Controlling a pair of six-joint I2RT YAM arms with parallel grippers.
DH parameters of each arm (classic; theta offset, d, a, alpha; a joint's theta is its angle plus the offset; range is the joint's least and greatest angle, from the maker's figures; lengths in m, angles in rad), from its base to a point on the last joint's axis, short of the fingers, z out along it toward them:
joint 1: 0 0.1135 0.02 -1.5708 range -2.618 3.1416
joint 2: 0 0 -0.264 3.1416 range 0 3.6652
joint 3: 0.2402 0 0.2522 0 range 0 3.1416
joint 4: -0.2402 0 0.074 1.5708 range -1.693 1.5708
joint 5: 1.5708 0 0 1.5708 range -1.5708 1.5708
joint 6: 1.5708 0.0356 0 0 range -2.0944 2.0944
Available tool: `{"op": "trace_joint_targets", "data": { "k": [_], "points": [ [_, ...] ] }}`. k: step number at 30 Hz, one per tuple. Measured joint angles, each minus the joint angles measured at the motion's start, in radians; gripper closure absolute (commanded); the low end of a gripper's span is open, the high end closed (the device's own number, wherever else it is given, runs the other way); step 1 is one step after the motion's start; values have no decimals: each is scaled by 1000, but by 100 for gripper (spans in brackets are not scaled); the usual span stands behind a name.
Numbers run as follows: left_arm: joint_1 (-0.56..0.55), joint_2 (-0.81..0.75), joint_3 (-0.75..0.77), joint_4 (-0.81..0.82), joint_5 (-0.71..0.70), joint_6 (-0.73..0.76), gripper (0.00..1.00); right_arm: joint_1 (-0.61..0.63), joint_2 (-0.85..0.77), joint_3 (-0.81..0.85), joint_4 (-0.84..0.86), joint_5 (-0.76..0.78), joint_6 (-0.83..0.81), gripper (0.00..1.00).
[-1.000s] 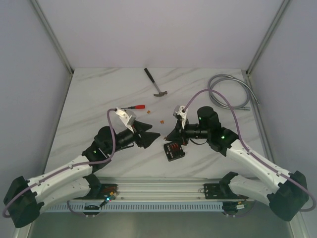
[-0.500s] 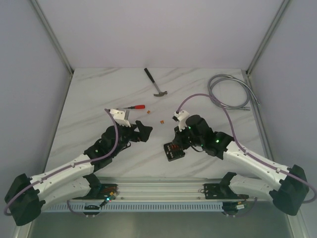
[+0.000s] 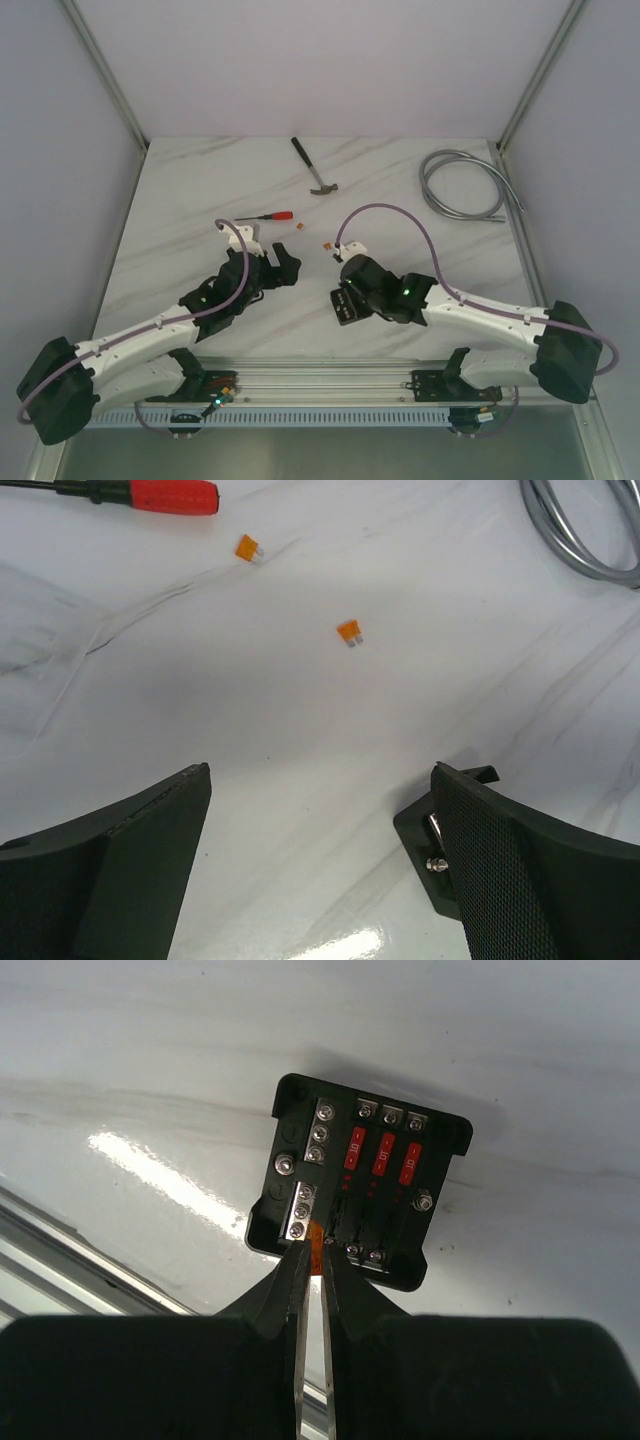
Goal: Snap on the fuse box
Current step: Install the fuse at the fuse box base.
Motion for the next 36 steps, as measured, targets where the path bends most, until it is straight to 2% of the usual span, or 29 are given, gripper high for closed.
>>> {"op": "trace_joint_targets", "data": {
  "k": [10,18,36],
  "points": [
    [9,8,0,-22,-5,-45,0,40,39,-3,7,92,64,100],
    [13,26,6,-24,-4,-59,0,54,101,-8,20,115,88,100],
    [17,43,19,-30,-3,-67,0,64,133,-11,3,156,121,100]
  ]
}}
